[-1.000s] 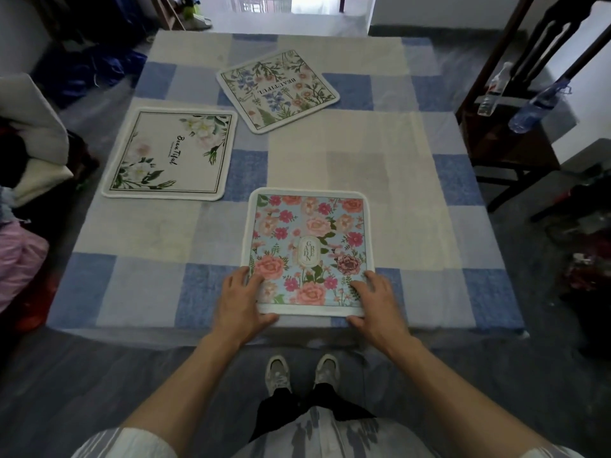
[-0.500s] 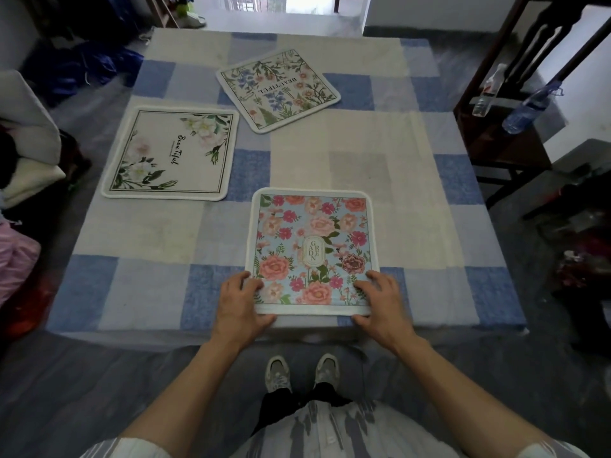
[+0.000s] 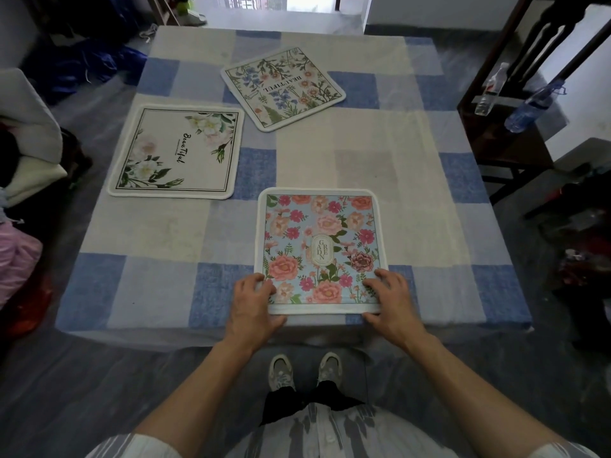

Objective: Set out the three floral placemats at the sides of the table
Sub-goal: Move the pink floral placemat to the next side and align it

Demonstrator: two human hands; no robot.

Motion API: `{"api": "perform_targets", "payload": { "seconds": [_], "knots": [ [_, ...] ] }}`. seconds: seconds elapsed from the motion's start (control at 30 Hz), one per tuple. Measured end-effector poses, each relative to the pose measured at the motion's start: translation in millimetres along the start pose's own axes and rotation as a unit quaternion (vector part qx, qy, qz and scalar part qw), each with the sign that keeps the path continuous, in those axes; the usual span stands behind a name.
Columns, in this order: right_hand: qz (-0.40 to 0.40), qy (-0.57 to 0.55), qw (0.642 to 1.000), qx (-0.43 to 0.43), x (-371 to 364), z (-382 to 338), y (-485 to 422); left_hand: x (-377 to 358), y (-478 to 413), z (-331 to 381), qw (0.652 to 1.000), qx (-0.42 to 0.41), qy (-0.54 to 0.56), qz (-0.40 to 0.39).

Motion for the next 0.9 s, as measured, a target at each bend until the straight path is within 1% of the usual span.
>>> {"api": "perform_targets", "payload": {
  "seconds": [0.2, 0.4, 0.67, 0.9],
  "knots": [
    [0.0, -0.003, 1.0, 0.0, 4.2, 2.0, 2.4, -4.1, 3.5, 5.6, 1.0, -0.003, -0.006, 0.006],
    [0.016, -0.007, 1.0, -0.001, 1.7, -1.5, 8.1, -2.5, 4.9, -2.8, 1.0, -0.01, 0.014, 0.004],
    [0.02, -0.015, 1.0, -0.011, -3.4, -0.9, 12.3, -1.3, 6.8, -6.9, 1.0, -0.02, 0.002, 0.004],
    [0.022, -0.019, 0.999, -0.022, -4.5, -1.5, 15.0, -2.9, 9.3, -6.6, 1.0, -0.02, 0.021, -0.003]
  ]
}}
Point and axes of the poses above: each hand's wrist, its own y-axis away from the middle knuckle, its own x-axis out of the back of the hand, z = x × y, the point moved 5 cm from there along -y, towards the middle knuckle, and after that the axes turned 13 degrees about -y, right-handed, at the moved point
